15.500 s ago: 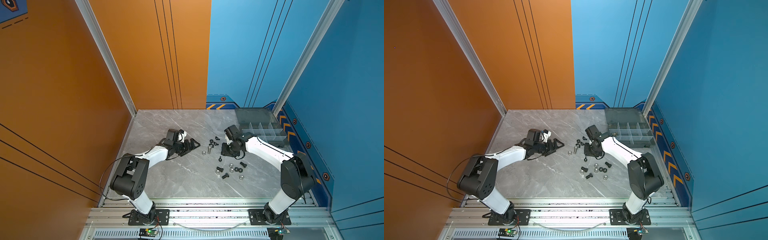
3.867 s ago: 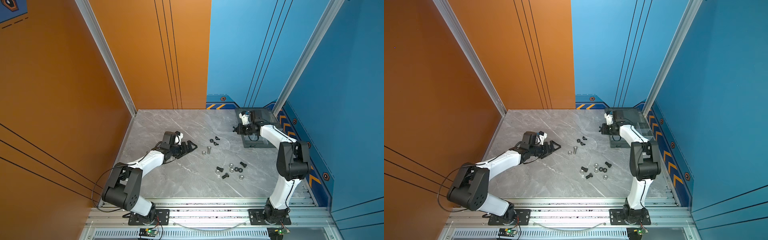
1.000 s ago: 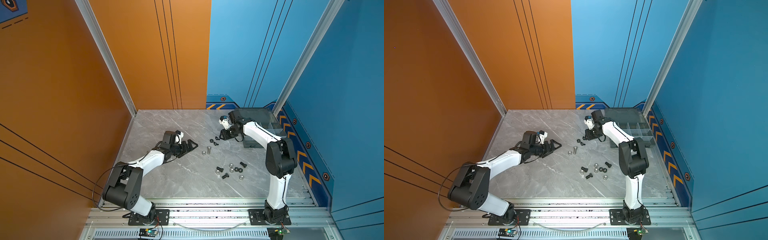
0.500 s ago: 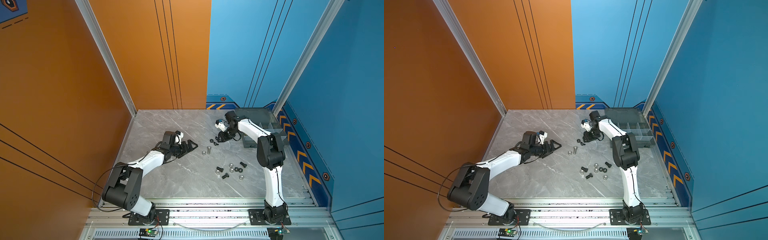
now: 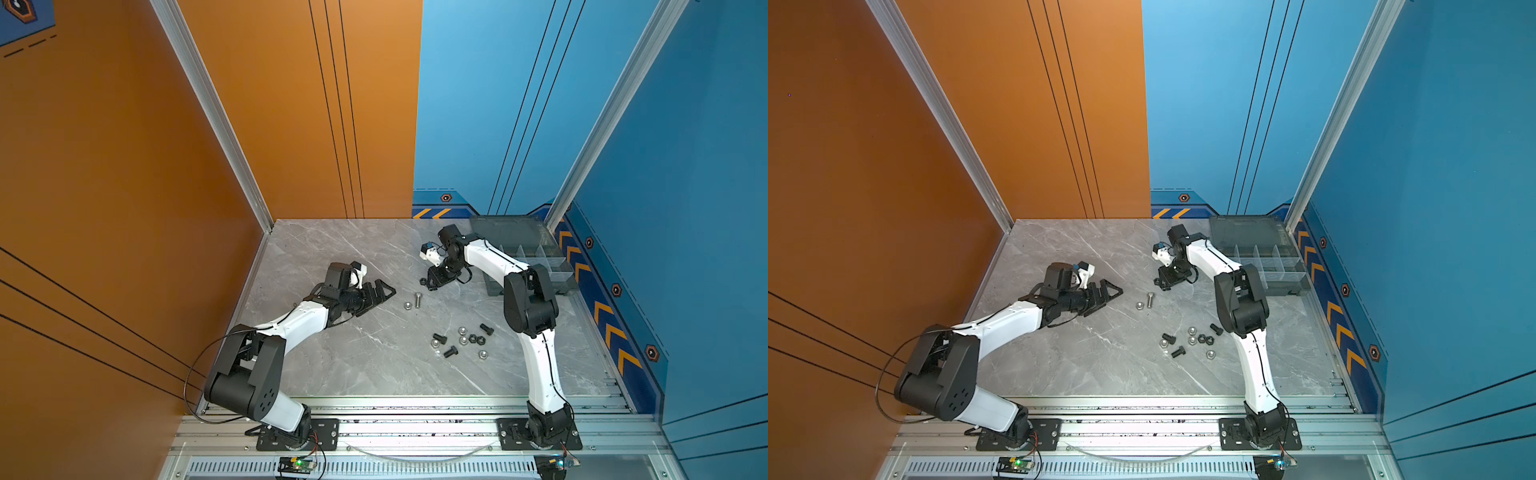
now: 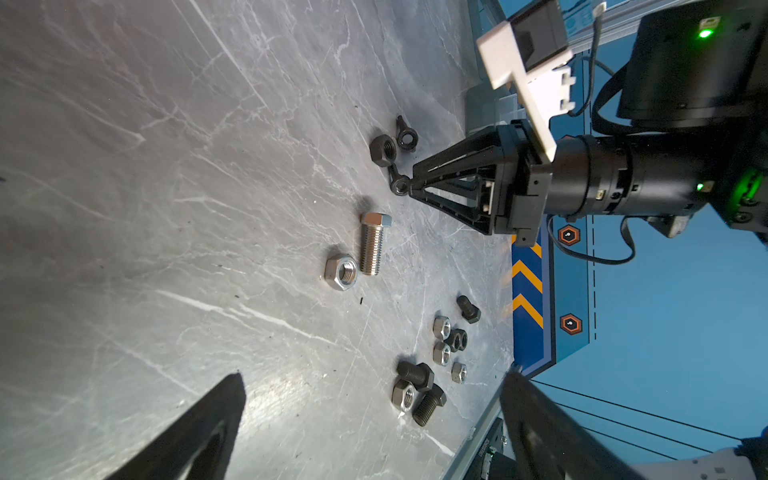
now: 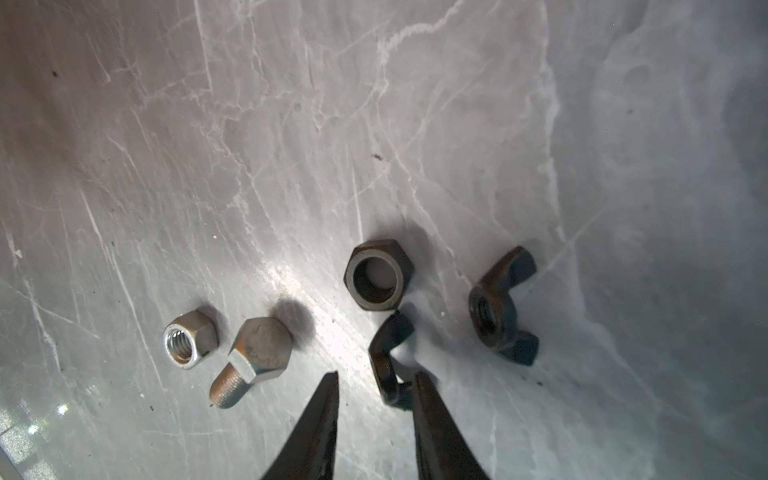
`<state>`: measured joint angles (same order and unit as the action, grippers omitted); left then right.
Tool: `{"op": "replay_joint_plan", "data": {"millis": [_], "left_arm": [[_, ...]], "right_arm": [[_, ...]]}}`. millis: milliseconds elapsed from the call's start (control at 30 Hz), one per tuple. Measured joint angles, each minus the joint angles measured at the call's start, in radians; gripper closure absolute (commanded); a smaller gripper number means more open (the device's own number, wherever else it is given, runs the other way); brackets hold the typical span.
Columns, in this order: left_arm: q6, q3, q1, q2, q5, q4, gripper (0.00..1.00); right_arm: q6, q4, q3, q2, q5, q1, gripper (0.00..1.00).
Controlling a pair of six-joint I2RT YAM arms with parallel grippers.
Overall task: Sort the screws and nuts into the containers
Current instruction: 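Lower the right gripper and close it on the black wing nut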
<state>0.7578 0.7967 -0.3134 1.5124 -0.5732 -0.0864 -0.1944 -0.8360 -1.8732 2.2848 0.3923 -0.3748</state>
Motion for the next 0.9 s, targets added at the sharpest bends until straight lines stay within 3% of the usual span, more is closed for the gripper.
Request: {"op": "replay_joint_plan", "data": {"millis": [667, 900], "left_arm": [[0.000, 0.000, 0.000, 0.000, 0.000, -0.001, 0.02], [0.000, -0.006, 0.001, 0.000, 0.000, -0.012, 0.02]], "right_arm": [[0.005, 0.001, -0.006, 0.031, -0.010, -0.009, 0.72], [0.013, 0.002, -0.017, 0.039, -0.024, -0.013, 0.82]]}}
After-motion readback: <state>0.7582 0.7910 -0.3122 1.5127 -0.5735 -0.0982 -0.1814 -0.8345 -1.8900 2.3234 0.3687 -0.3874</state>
